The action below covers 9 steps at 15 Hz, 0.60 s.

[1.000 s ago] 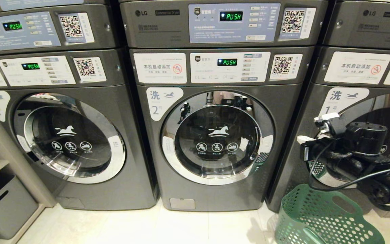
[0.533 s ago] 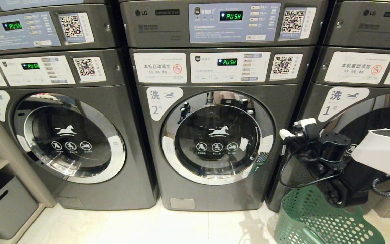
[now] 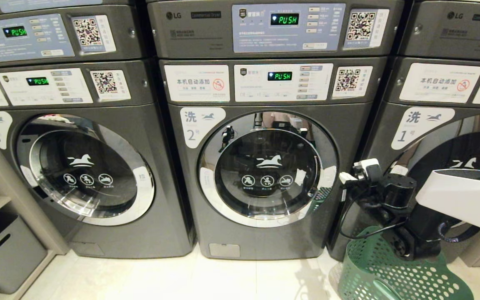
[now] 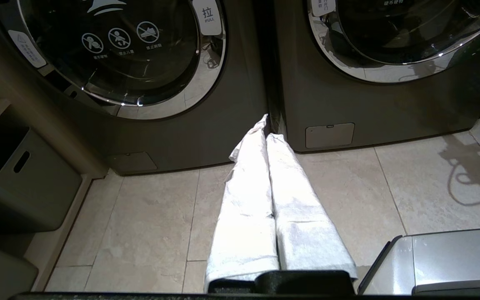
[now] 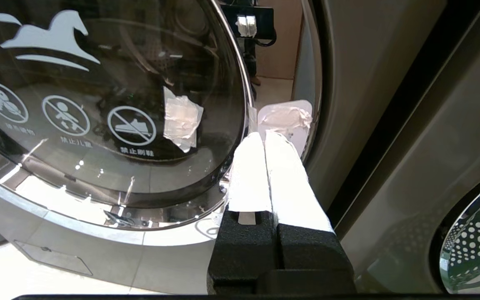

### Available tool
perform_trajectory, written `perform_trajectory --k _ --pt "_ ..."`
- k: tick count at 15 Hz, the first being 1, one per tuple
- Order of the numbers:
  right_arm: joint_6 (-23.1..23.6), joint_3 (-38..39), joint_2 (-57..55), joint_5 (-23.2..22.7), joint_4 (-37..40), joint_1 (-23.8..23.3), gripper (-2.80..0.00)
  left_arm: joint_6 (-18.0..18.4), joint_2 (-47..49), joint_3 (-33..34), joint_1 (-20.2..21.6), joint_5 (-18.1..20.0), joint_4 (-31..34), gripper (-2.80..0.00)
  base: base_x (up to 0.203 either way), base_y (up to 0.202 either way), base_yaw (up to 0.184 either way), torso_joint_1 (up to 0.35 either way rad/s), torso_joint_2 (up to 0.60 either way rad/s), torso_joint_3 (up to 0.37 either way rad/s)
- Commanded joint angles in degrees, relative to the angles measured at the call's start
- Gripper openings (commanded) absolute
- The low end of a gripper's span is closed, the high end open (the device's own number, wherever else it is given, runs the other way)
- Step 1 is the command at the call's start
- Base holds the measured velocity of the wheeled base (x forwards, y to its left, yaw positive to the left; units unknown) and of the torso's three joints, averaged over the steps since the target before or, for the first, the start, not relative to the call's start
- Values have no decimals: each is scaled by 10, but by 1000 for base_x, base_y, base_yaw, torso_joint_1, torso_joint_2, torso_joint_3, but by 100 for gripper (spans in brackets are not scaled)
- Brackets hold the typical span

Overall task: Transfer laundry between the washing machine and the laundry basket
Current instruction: Press the washing machine door tightly with the right hand

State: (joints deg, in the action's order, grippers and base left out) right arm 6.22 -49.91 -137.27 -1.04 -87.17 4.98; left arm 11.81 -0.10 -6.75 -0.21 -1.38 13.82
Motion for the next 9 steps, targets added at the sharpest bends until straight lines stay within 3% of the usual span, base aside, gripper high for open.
perform_trajectory --k 1,9 --pt "0 -10 -15 -1 -5 -8 -280 1 0 0 0 0 1 -280 0 0 0 0 0 0" --pt "3 -131 -77 1 -5 -13 -280 1 0 0 -1 0 1 -280 0 0 0 0 0 0"
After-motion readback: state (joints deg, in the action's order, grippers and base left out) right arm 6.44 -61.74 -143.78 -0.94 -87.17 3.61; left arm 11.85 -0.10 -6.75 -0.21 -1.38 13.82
